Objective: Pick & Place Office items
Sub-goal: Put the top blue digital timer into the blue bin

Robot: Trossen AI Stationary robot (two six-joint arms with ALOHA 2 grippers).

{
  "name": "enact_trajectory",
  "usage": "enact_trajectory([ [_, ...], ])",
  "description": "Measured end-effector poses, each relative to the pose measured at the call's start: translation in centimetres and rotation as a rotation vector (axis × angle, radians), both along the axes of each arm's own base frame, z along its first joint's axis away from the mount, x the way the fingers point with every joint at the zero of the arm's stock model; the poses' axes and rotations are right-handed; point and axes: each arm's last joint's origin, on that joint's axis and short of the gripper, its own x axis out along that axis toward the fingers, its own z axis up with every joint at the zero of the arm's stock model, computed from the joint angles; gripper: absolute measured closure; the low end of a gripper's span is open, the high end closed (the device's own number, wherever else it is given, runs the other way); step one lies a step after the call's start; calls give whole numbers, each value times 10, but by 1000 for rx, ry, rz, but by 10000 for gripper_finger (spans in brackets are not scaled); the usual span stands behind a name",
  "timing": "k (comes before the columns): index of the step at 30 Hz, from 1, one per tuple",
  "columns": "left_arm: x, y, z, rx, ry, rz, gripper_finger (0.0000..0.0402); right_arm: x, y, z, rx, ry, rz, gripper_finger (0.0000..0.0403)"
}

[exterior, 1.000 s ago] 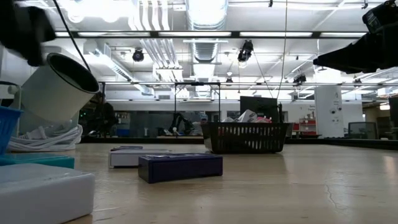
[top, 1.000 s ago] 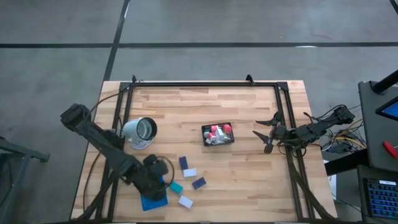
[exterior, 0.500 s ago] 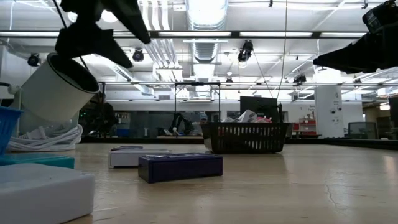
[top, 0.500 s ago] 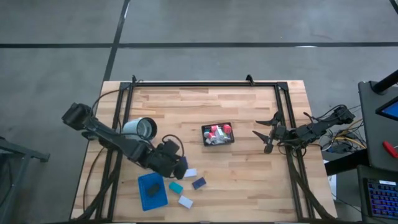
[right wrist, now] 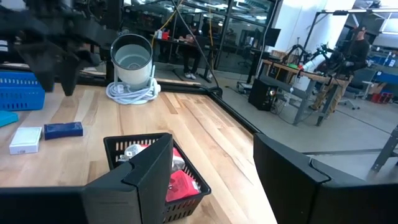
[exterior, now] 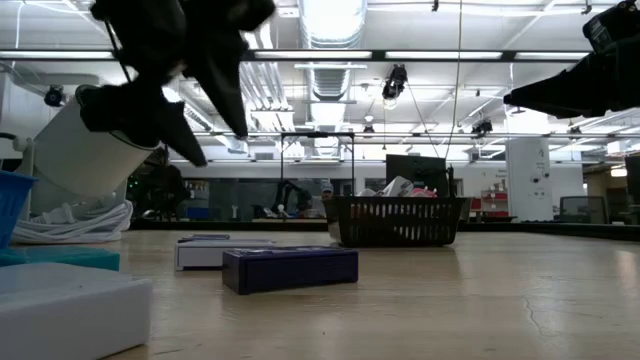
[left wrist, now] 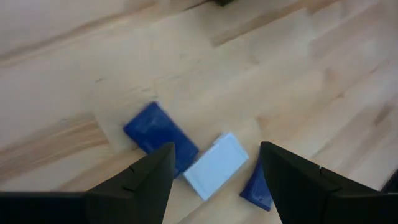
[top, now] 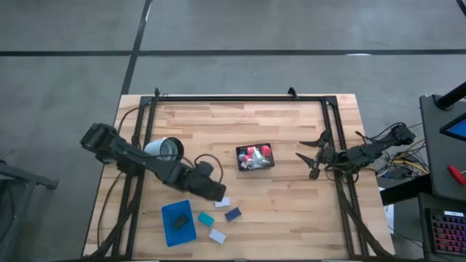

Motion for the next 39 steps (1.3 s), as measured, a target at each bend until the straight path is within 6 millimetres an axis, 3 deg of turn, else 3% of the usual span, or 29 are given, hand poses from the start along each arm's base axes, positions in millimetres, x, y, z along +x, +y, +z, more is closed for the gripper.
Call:
enact_trajectory([
  [11, 12, 36, -18, -171, 151, 112, 158, 0, 0, 0, 1, 0, 0, 186],
  [28, 25, 36, -46, -330, 237, 108, 158, 0, 0, 0, 0, 0, 0, 186],
  [39, 29, 48, -57, -359, 279, 116, 158, 0, 0, 0, -1, 1, 0, 186],
])
